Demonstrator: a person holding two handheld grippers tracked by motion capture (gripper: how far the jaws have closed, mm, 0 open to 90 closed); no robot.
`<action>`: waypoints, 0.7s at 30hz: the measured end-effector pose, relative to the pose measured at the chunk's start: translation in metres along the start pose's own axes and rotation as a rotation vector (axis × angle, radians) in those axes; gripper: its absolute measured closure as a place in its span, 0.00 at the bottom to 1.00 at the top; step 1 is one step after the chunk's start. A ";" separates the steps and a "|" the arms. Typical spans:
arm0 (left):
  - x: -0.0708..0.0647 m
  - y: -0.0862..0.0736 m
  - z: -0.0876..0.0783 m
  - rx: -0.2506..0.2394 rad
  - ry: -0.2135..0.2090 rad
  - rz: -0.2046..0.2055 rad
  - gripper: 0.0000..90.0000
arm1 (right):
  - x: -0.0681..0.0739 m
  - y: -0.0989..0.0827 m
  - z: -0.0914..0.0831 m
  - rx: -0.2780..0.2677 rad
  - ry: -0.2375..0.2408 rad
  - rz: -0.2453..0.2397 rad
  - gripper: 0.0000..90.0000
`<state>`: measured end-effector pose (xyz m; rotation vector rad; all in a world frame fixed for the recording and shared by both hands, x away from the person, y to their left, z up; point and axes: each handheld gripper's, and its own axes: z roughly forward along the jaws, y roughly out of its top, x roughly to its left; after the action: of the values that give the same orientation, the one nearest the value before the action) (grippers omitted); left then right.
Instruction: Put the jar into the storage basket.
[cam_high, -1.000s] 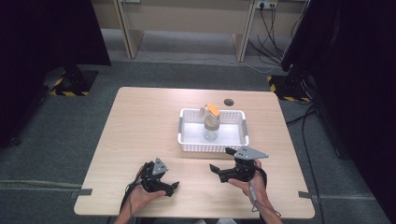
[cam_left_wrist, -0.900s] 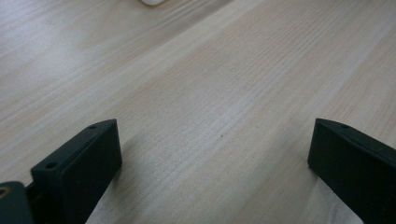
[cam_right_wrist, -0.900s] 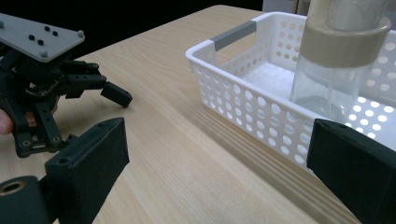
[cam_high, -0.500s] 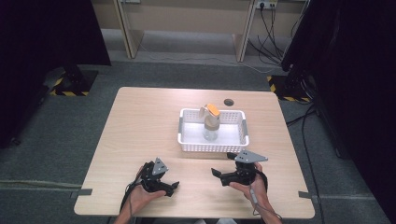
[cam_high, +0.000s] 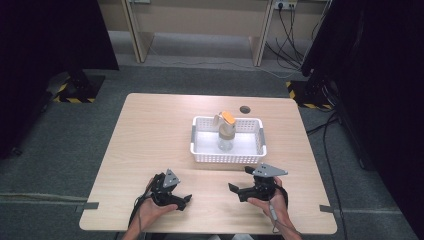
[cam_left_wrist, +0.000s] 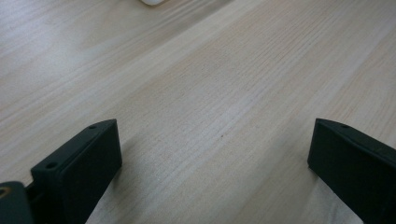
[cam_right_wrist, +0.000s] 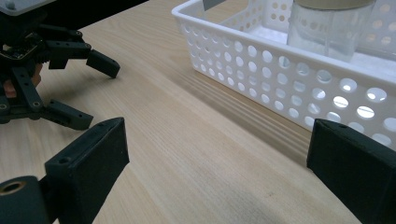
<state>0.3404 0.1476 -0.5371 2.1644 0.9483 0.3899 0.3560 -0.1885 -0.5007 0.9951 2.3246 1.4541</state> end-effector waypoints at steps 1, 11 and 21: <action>0.000 0.000 0.000 0.000 0.000 0.000 0.02 | 0.000 -0.001 0.000 0.001 0.000 0.001 0.06; 0.000 0.000 0.000 0.000 0.000 0.000 0.02 | -0.002 -0.007 -0.005 0.006 -0.004 0.010 0.06; 0.000 0.000 0.000 0.000 0.000 0.000 0.02 | -0.003 -0.014 -0.009 0.015 -0.008 0.016 0.06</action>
<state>0.3404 0.1476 -0.5371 2.1641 0.9485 0.3898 0.3473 -0.2008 -0.5085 1.0244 2.3306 1.4378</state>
